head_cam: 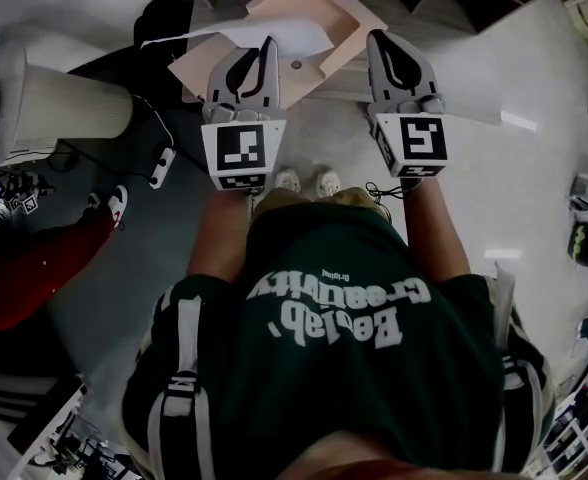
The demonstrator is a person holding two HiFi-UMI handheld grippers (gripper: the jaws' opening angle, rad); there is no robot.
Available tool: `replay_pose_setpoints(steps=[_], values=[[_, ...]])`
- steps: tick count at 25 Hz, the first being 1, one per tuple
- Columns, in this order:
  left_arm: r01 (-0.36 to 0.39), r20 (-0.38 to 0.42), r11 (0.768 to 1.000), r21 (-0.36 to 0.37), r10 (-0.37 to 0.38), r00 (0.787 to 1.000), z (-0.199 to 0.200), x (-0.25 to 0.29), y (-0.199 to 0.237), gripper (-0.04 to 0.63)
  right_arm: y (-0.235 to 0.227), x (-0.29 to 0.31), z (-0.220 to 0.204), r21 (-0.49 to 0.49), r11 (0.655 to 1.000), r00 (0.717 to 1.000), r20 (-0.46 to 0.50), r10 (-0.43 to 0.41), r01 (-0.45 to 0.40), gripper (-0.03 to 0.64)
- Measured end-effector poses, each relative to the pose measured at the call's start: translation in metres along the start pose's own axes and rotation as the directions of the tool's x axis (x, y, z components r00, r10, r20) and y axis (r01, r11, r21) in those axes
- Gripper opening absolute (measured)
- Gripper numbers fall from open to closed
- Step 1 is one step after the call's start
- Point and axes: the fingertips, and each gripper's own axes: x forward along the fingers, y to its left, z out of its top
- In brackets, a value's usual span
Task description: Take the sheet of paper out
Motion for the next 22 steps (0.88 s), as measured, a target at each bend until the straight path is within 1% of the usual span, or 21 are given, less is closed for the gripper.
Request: replay_pose_setpoints(steps=[3,8,14,22], values=[[-0.023,-0.002,1.000,-0.007,0.023,1.000,-0.002,0.003,-0.005,0.018,-0.008,-0.003,-0.004,-0.002,1.000,1.000,0.000,0.013,-0.013,0.032],[-0.043,-0.001,0.999,-0.003,0.043,0.999,0.000,0.005,-0.014,0.018,-0.009,-0.009,-0.005,-0.048,0.998,0.999,0.005,0.044,-0.044,0.032],[-0.052,0.004,0.999,0.016,0.052,0.999,0.011,0.006,-0.017,0.018,-0.015,-0.011,0.005,-0.043,0.998,0.998,0.033,0.055,-0.053,0.032],[-0.061,0.013,0.998,0.019,0.061,0.998,0.013,0.006,-0.021,0.018,-0.018,-0.012,0.003,-0.048,0.997,0.997,0.042,0.067,-0.065,0.032]])
